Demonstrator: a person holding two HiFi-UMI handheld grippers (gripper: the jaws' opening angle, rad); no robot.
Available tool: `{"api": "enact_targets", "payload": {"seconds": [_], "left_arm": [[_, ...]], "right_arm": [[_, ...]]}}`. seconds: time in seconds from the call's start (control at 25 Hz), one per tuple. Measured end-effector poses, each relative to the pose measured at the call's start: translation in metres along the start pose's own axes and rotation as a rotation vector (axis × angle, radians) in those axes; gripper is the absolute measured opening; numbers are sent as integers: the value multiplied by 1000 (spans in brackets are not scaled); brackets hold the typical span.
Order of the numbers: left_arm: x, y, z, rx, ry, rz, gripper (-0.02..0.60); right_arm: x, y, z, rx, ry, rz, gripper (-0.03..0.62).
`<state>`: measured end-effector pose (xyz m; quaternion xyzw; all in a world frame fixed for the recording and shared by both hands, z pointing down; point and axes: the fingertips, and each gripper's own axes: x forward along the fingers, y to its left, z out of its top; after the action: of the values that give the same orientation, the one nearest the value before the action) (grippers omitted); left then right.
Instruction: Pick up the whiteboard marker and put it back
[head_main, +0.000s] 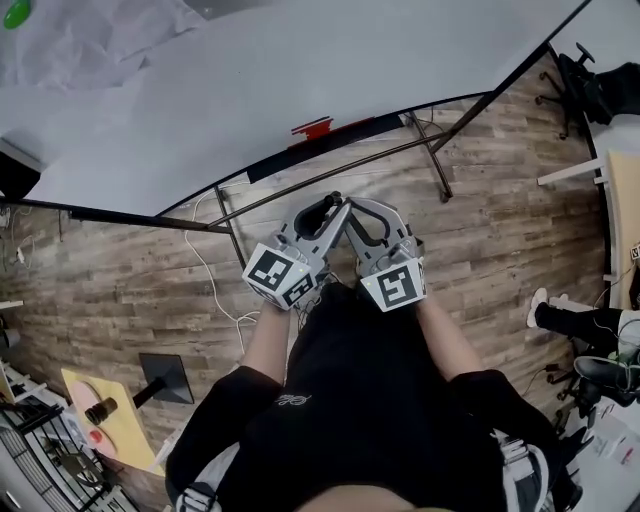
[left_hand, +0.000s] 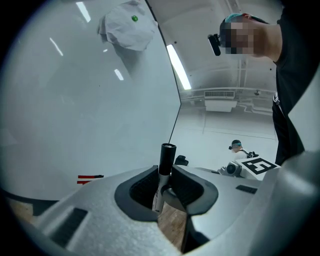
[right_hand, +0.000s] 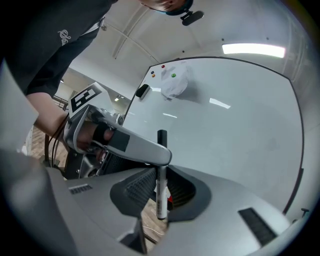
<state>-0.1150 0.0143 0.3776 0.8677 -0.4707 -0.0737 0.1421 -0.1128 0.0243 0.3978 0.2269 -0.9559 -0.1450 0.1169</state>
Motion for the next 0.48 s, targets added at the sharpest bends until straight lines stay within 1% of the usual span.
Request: {"api": "enact_targets", "payload": {"seconds": [0.16, 0.24, 0.32, 0.48], "left_arm": [[0, -2, -8, 28, 29, 13, 75], [1, 3, -10, 31, 32, 39, 69], [4, 13, -10, 17, 35, 72, 69], [11, 28, -12, 3, 45, 134, 69]], "right_arm": [[-2, 4, -5, -13, 25, -25, 55], [0, 5, -8, -16, 32, -16, 66], [2, 3, -11, 0, 34, -7, 84], [1, -15, -20, 40, 32, -13, 84]]}}
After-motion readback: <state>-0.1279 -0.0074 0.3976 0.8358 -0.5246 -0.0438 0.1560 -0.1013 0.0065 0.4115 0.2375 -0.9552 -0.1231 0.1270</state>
